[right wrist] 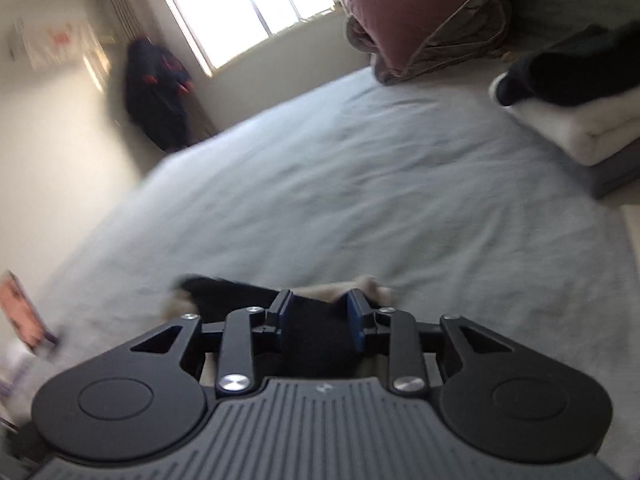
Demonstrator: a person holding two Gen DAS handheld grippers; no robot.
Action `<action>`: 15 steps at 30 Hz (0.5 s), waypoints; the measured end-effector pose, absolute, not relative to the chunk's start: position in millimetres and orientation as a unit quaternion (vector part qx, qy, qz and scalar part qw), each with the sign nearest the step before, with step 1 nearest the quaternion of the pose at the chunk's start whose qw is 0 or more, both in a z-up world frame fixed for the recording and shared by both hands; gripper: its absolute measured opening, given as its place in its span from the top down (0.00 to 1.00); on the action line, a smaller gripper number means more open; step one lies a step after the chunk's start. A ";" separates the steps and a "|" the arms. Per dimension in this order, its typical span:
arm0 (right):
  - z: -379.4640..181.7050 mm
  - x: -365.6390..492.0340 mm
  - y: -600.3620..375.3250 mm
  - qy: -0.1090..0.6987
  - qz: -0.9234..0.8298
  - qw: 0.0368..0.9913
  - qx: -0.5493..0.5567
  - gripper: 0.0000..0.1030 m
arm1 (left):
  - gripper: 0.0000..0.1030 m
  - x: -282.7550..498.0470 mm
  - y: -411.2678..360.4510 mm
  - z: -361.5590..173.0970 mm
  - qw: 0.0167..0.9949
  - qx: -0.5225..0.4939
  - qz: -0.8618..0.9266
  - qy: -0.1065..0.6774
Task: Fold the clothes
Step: 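Grasp the bundle with the left gripper while the right gripper holds it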
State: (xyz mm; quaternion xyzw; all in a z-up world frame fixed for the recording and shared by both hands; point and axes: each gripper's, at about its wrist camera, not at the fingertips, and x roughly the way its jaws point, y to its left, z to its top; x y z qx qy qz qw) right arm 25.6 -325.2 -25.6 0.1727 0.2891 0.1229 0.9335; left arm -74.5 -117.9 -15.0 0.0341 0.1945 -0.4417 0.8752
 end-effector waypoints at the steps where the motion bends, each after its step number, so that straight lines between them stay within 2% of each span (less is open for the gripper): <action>1: -27.8 26.9 -330.3 0.293 0.120 0.931 0.180 0.58 | 0.31 -72.8 -113.1 -9.8 0.875 0.025 -0.443 0.195; 4: -28.0 27.1 -348.2 0.299 0.130 0.915 0.236 0.54 | 0.30 -61.2 -95.1 5.5 0.879 -0.009 -0.427 0.210; 6: -25.2 23.7 -354.6 0.299 0.139 0.908 0.260 0.48 | 0.29 -48.9 -82.5 12.8 0.883 -0.036 -0.404 0.236; 8: -20.8 17.9 -356.1 0.298 0.148 0.901 0.279 0.34 | 0.28 -34.4 -69.4 13.2 0.881 -0.073 -0.378 0.274; 11: -17.7 16.1 -359.7 0.307 0.158 0.885 0.312 0.23 | 0.27 -13.1 -50.2 -0.5 0.869 -0.137 -0.341 0.332; 15: -20.9 18.6 -364.0 0.353 0.164 0.853 0.347 0.23 | 0.27 10.5 -35.5 -27.9 0.833 -0.231 -0.293 0.409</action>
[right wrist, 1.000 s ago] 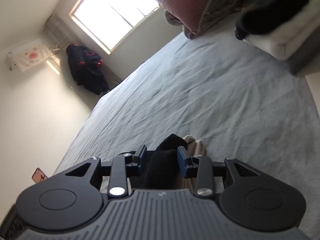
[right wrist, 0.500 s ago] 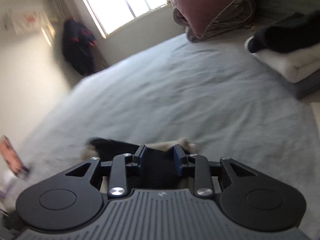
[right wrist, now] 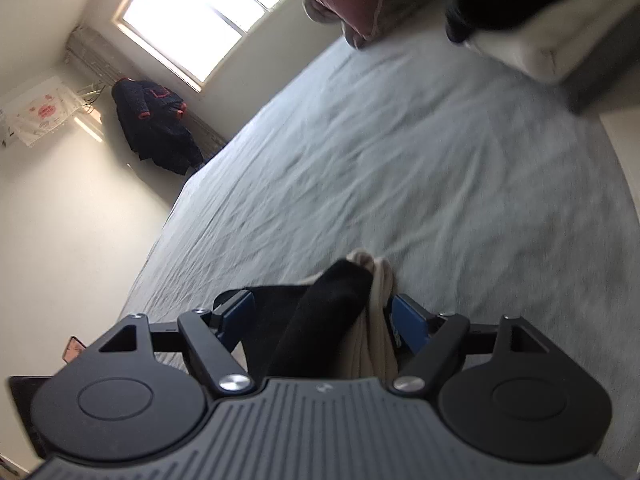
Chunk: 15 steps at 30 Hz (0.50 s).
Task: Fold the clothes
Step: 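Grasp the bundle with the left gripper while the right gripper holds it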
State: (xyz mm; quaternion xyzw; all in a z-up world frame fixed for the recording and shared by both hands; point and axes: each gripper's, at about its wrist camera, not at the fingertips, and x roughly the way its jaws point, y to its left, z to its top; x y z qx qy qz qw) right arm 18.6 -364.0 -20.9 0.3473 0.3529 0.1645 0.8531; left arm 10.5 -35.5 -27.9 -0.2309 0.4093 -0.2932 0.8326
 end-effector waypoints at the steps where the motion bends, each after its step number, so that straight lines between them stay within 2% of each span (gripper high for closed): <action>1: -22.0 18.4 -364.2 0.367 0.163 0.846 0.350 0.23 | 0.27 14.9 -33.4 -34.4 0.821 -0.252 -0.287 0.423; 5: -33.4 20.0 -365.1 0.418 0.176 0.810 0.373 0.23 | 0.31 24.8 -34.1 -54.0 0.790 -0.305 -0.270 0.458; 9: -45.3 22.5 -357.2 0.416 0.189 0.796 0.396 0.22 | 0.37 27.6 -44.7 -61.1 0.790 -0.319 -0.259 0.456; 10: -46.3 22.2 -354.8 0.411 0.188 0.799 0.397 0.26 | 0.39 28.1 -47.0 -62.8 0.792 -0.323 -0.251 0.454; 11: -47.2 21.6 -352.6 0.408 0.186 0.801 0.397 0.37 | 0.42 28.6 -46.7 -63.4 0.793 -0.329 -0.241 0.453; 12: -47.7 20.8 -351.4 0.407 0.182 0.803 0.396 0.43 | 0.47 28.9 -47.2 -63.5 0.792 -0.335 -0.231 0.455; 15: -44.8 15.5 -351.3 0.400 0.171 0.805 0.402 0.51 | 0.53 27.9 -48.7 -58.5 0.793 -0.343 -0.206 0.460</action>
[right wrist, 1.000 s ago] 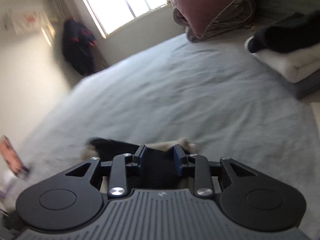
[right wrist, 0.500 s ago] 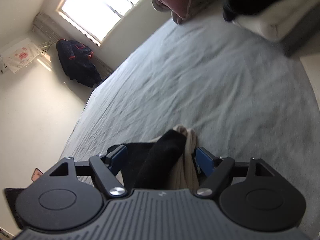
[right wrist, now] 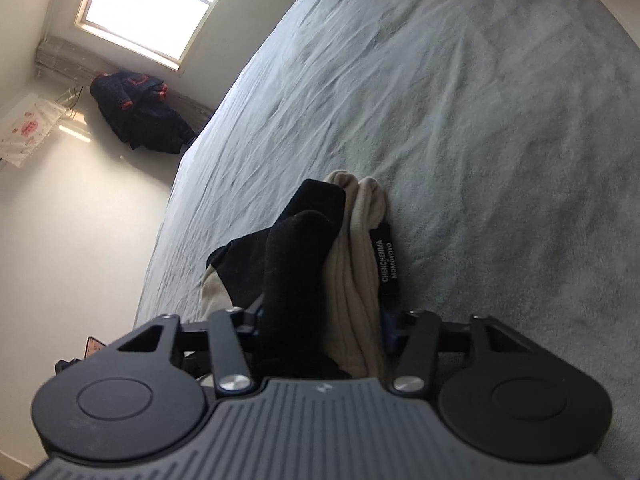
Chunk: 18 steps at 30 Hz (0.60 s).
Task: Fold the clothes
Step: 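Grasp the bundle with the left gripper while the right gripper holds it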
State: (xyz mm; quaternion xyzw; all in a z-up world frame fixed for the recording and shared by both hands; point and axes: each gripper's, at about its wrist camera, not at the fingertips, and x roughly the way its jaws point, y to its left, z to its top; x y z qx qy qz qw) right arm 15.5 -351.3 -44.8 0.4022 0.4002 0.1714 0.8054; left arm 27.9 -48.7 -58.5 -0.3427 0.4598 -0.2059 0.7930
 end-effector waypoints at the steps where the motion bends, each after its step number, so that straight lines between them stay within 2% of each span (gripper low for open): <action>1: -42.4 13.4 -351.1 0.398 0.170 0.807 0.401 0.52 | 0.54 26.8 -50.7 -54.6 0.798 -0.336 -0.201 0.459; 9: -30.6 7.5 -360.8 0.384 0.165 0.801 0.428 0.54 | 0.60 24.0 -62.7 -19.2 0.817 -0.326 -0.171 0.444; 18: 1.0 -2.2 -383.7 0.339 0.148 0.817 0.442 0.54 | 0.60 47.0 -89.5 11.8 0.820 -0.296 -0.215 0.440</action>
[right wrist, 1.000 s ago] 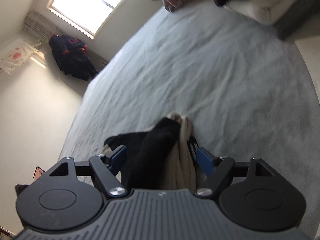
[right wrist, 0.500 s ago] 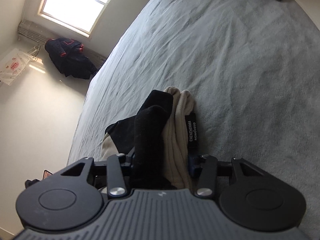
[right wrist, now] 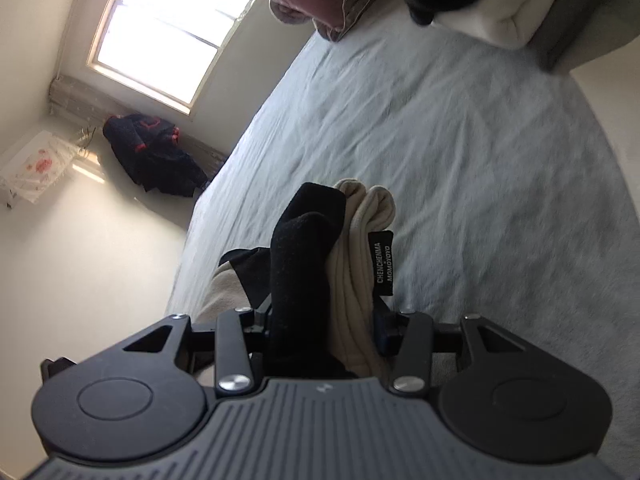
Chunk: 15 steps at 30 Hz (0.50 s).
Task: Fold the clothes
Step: 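Grasp the bundle with the left gripper while the right gripper holds it, then carry the bundle with both grippers onto the stack of folded clothes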
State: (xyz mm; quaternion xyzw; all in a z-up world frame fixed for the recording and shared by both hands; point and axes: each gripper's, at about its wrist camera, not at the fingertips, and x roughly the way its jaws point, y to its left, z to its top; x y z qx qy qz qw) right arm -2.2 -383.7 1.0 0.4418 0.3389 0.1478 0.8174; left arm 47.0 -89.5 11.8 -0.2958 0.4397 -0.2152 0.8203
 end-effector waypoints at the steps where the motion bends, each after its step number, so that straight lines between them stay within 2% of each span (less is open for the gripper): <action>1: 4.4 -2.7 -388.2 0.335 0.142 0.817 0.447 0.54 | 0.60 51.1 -95.3 15.1 0.819 -0.295 -0.218 0.441; 15: 115.6 43.5 -501.5 0.279 0.084 0.869 0.400 0.54 | 0.60 118.8 -228.6 76.2 0.810 -0.324 -0.288 0.394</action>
